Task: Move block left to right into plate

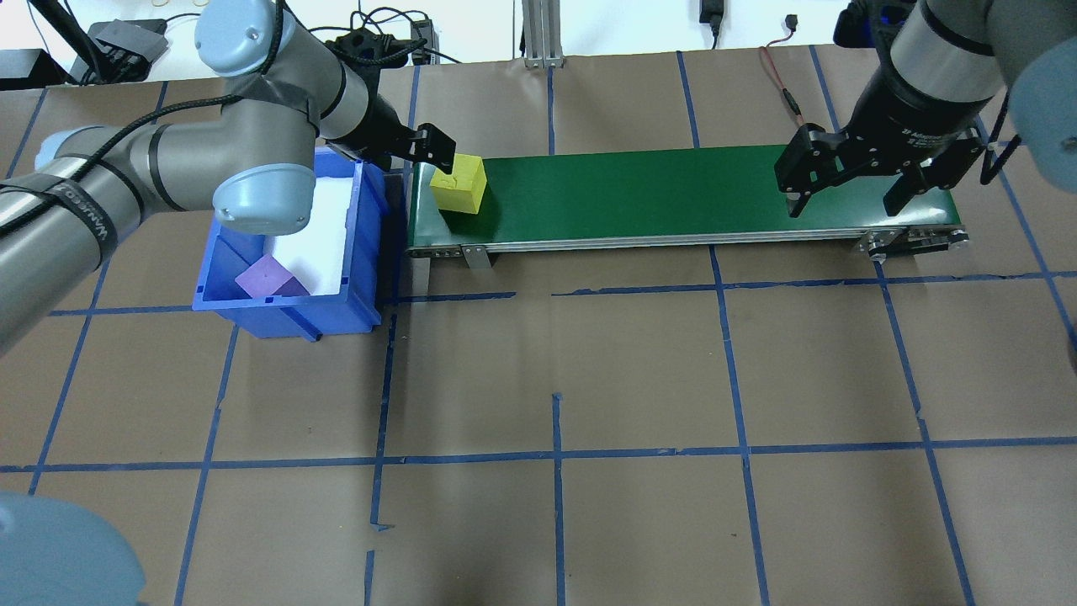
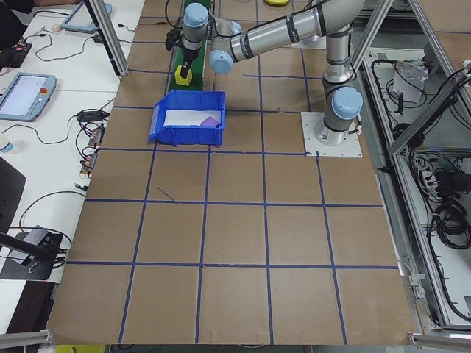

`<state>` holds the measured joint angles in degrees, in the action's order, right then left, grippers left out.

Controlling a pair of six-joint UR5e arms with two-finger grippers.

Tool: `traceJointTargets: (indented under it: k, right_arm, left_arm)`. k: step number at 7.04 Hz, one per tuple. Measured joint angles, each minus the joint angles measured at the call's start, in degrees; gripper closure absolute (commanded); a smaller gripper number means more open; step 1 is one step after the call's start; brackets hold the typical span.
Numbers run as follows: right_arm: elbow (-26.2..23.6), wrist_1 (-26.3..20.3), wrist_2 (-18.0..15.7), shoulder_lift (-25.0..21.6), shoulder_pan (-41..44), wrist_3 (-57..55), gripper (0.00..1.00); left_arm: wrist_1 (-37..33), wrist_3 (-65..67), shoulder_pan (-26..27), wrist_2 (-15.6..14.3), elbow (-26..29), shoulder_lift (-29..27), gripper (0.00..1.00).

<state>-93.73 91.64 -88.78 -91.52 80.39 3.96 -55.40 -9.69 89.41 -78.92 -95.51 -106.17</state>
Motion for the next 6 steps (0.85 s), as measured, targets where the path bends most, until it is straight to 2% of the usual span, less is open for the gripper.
traceJointTargets:
  k: [2,4,6]
  right_arm:
    - [0.42,1.54,2.67,2.19,-4.11,0.78,0.00]
    - [-0.29,10.46,6.29,7.07,-6.25,2.29,0.00]
    - [-0.49,20.02,11.17,13.14,-6.79,3.83,0.00]
  left_arm:
    - [-8.64,-6.33,-5.98,-2.53,-0.12,3.33,0.00]
    - [-10.25,-18.79,-10.61,-3.02,-1.21,2.87,0.00]
    - [-10.35,-28.55,-11.44,-4.54,-2.52,1.45,0.00]
